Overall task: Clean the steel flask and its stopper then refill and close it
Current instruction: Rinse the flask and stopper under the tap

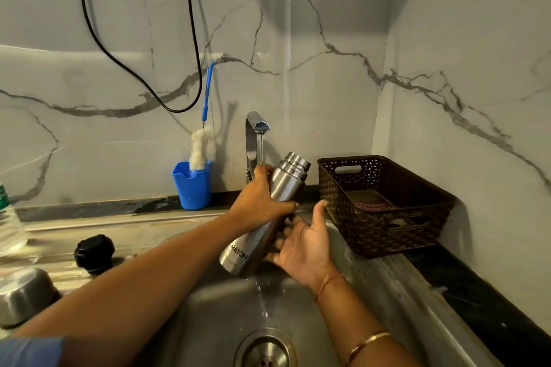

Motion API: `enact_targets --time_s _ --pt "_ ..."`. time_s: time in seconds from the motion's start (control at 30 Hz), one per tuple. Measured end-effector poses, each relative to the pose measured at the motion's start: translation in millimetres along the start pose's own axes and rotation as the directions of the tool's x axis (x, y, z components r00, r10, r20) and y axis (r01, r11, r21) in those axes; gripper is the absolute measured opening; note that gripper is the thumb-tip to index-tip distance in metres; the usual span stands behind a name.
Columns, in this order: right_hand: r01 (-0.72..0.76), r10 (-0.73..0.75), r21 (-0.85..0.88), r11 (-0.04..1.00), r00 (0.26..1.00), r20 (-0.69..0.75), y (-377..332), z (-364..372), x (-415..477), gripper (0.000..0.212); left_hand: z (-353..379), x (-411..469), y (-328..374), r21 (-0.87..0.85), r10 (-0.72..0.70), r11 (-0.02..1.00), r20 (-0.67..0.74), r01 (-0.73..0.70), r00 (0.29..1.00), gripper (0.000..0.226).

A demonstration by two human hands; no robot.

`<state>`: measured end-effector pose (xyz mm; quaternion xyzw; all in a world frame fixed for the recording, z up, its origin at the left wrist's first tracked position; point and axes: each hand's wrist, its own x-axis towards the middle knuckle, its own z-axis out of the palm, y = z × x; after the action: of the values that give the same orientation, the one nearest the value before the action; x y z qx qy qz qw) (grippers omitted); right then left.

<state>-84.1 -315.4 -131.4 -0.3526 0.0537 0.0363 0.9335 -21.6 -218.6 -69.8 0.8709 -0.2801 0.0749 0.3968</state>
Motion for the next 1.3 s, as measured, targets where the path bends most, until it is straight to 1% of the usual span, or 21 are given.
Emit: enact_targets --time_s 0.13,0.2,0.27,0.33,0.37,0.4,0.43,0.5,0.53,0.6,0.7,0.77,0.8,0.83,0.93,1.0,1.03,1.1,1.13,1.23,1.3 --pt "0.155 -0.155 0.072 0.985 0.988 -0.008 -6 -1 -1 0.081 2 -7 -11 -0.159 0.012 0.987 0.056 -0.003 0.998 0.089" --pt "0.163 -0.163 0.008 0.987 0.986 -0.019 -3 1 -2 0.073 -2 -4 -10 -0.244 0.003 0.970 0.040 0.007 0.999 0.090" --pt "0.074 -0.079 -0.129 0.989 0.996 -0.035 4 4 -4 0.067 -9 1 -5 -0.329 -0.007 0.944 0.013 0.011 1.000 0.089" --pt "-0.097 0.083 -0.216 0.972 0.994 -0.072 11 4 -1 0.072 -15 7 1 -0.364 0.011 0.932 0.003 -0.009 1.000 0.085" --pt "-0.172 0.161 -0.194 0.966 0.984 -0.072 12 3 1 0.077 -17 9 3 -0.341 0.050 0.939 0.011 -0.044 0.999 0.083" --pt "-0.218 0.213 -0.135 0.967 0.976 -0.048 10 2 2 0.082 -19 10 5 -0.297 0.110 0.950 0.033 -0.096 0.993 0.082" --pt "-0.232 0.231 -0.056 0.971 0.973 -0.016 7 1 3 0.085 -19 10 6 -0.240 0.178 0.958 0.072 -0.156 0.981 0.082" --pt "-0.193 0.189 0.068 0.979 0.980 0.062 0 -2 1 0.083 -18 7 5 -0.120 0.298 0.953 0.191 -0.279 0.935 0.084" --pt "-0.162 0.150 0.125 0.979 0.983 0.104 -4 -3 -1 0.078 -16 5 2 -0.055 0.335 0.942 0.257 -0.332 0.907 0.086" --pt "-0.097 0.068 0.218 0.971 0.988 0.140 -10 -5 -7 0.070 -14 0 -4 0.077 0.350 0.913 0.355 -0.400 0.867 0.088" --pt "-0.032 0.016 0.230 0.973 0.998 0.068 -18 -8 -8 0.077 -18 -2 -12 0.214 0.315 0.877 0.418 -0.430 0.852 0.090" --pt "-0.021 0.014 0.200 0.979 0.999 0.032 -22 -9 -7 0.079 -23 -1 -14 0.341 0.312 0.805 0.454 -0.486 0.834 0.089" --pt "-0.019 0.016 0.172 0.985 1.000 0.017 -25 -10 -6 0.077 -24 0 -15 0.411 0.316 0.748 0.470 -0.521 0.824 0.087" --pt "-0.016 0.018 0.147 0.989 1.000 -0.017 -26 -10 -6 0.074 -24 1 -15 0.489 0.318 0.672 0.486 -0.555 0.814 0.085" --pt "-0.002 0.017 0.076 0.997 0.979 -0.203 -23 -9 -3 0.053 -18 3 -17 0.703 0.313 0.364 0.525 -0.611 0.791 0.080" --pt "-0.011 0.006 -0.017 1.000 0.957 -0.290 -15 -7 0 0.045 -13 4 -14 0.749 0.328 0.244 0.535 -0.617 0.779 0.078" --pt "-0.016 0.001 -0.046 0.999 0.948 -0.319 -12 -6 1 0.042 -10 4 -12 0.753 0.360 0.195 0.542 -0.629 0.759 0.078" --pt "0.005 -0.021 -0.044 0.999 0.929 -0.369 -6 -7 3 0.037 -5 4 -10 0.737 0.443 0.095 0.571 -0.670 0.691 0.080" --pt "0.026 -0.036 -0.032 0.999 0.917 -0.398 -4 -9 4 0.036 -3 5 -10 0.719 0.475 0.071 0.585 -0.691 0.657 0.081" --pt "0.093 -0.101 -0.040 0.995 0.869 -0.484 -6 -15 4 0.032 -3 11 -12 0.675 0.577 0.054 0.580 -0.736 0.575 0.085" --pt "0.100 -0.114 -0.054 0.993 0.852 -0.511 -6 -19 4 0.032 -7 15 -13 0.680 0.612 0.060 0.553 -0.731 0.565 0.079"
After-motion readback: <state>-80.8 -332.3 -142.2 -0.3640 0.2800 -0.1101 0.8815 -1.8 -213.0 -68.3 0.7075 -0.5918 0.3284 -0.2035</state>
